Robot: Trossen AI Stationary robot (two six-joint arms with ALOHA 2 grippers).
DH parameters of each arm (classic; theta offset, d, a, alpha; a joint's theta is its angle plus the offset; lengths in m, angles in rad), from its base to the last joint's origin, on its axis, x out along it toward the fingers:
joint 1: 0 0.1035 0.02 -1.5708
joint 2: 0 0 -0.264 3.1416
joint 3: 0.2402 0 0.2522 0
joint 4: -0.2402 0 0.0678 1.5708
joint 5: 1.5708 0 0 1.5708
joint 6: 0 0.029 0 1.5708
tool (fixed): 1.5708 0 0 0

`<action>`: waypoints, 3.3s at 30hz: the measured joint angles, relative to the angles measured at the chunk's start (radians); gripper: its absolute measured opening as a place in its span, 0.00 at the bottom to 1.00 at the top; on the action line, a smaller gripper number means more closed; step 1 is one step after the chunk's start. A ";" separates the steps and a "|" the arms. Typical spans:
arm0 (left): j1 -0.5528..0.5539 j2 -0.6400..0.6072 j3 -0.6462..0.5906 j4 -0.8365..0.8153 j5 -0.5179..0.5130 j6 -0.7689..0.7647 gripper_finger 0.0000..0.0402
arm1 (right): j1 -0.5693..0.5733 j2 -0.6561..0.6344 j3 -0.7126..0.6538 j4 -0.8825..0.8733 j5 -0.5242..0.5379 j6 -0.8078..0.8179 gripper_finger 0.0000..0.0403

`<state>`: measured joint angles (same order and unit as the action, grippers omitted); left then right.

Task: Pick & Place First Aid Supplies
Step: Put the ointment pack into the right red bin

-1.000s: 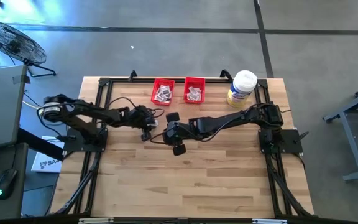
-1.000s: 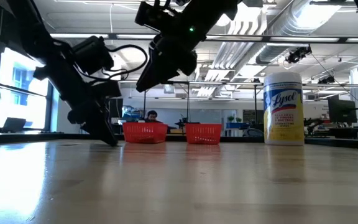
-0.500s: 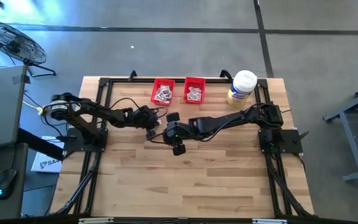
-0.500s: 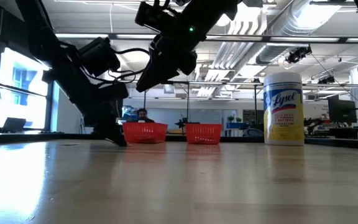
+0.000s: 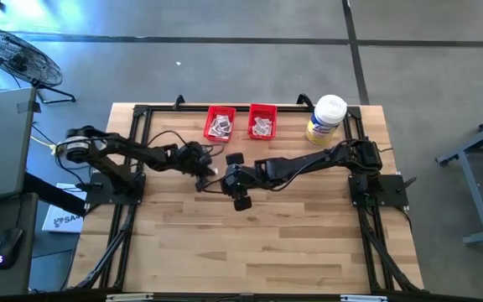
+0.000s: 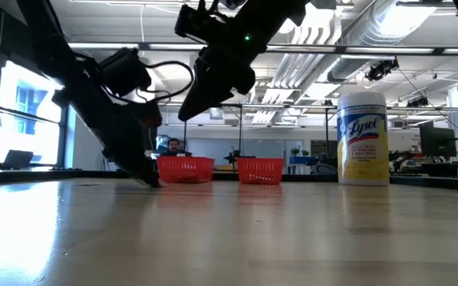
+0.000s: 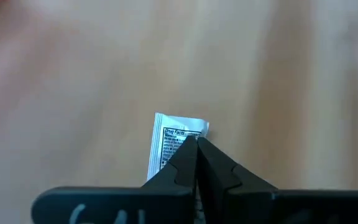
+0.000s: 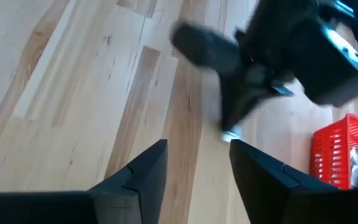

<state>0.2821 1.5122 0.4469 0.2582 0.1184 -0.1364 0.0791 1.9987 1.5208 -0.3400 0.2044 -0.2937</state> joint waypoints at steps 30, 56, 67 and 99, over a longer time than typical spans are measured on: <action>-0.113 -0.133 0.004 0.220 0.260 -0.116 0.00 | 0.012 0.002 -0.249 0.421 0.101 -0.136 0.19; -0.112 -0.534 0.103 -0.396 -0.072 0.030 0.33 | -0.131 -0.211 -0.190 -0.020 0.167 0.370 0.00; -0.113 -0.607 0.102 -0.750 -0.430 -0.182 0.33 | -0.477 -0.156 -0.195 -0.111 -0.013 0.607 0.00; -0.112 -0.600 -0.069 -0.758 -0.579 -0.687 0.33 | -0.378 -0.235 -0.193 -0.038 0.197 0.382 0.27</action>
<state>0.1699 0.9123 0.3782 -0.4994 -0.4610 -0.8233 -0.2985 1.7639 1.3277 -0.3775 0.4010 0.0883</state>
